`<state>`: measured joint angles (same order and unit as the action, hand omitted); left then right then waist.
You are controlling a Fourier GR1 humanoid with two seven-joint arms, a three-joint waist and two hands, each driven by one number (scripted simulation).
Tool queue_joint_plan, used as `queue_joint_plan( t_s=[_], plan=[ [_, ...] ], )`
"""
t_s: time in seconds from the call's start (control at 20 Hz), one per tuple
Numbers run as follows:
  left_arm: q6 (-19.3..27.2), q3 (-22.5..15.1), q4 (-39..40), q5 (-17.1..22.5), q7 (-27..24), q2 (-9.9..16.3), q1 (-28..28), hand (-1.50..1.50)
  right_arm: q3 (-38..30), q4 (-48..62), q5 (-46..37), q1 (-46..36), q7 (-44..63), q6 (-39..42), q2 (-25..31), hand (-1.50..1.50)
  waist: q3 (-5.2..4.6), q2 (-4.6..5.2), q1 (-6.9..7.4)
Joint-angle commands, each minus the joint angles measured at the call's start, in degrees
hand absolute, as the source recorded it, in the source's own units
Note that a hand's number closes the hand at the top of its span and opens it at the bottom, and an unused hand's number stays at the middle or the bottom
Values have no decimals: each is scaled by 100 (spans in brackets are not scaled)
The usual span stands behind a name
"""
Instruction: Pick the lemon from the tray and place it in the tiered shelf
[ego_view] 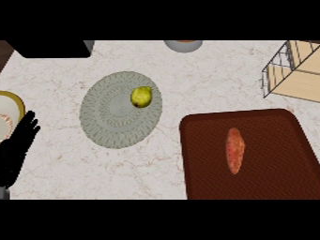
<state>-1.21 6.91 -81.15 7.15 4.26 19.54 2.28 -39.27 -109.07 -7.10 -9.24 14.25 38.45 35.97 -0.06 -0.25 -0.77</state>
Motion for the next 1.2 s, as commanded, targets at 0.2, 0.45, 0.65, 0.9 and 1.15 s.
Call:
queue_joint_plan(
  t_s=[0.2,0.45,0.65,0.9,1.15],
  plan=[
    [-140,98,-80,13,111,-32,-54,0,-1034,245,1124,-547,854,230,966,150,3,15,60],
    [-80,92,-59,-83,115,-56,-194,0,-449,577,171,-1097,958,-223,1713,150,2,39,141],
    [-210,179,-162,-55,185,-47,-97,0,-36,1071,-212,-1225,573,-526,1793,150,5,31,123],
    [-219,230,188,-135,61,-126,-291,0,654,1699,-160,-2053,931,-816,2110,150,1,36,135],
    [-201,57,-138,-253,2,-299,-67,0,1072,3283,-1104,-2408,-320,-1289,2577,150,4,58,215]
  ],
)
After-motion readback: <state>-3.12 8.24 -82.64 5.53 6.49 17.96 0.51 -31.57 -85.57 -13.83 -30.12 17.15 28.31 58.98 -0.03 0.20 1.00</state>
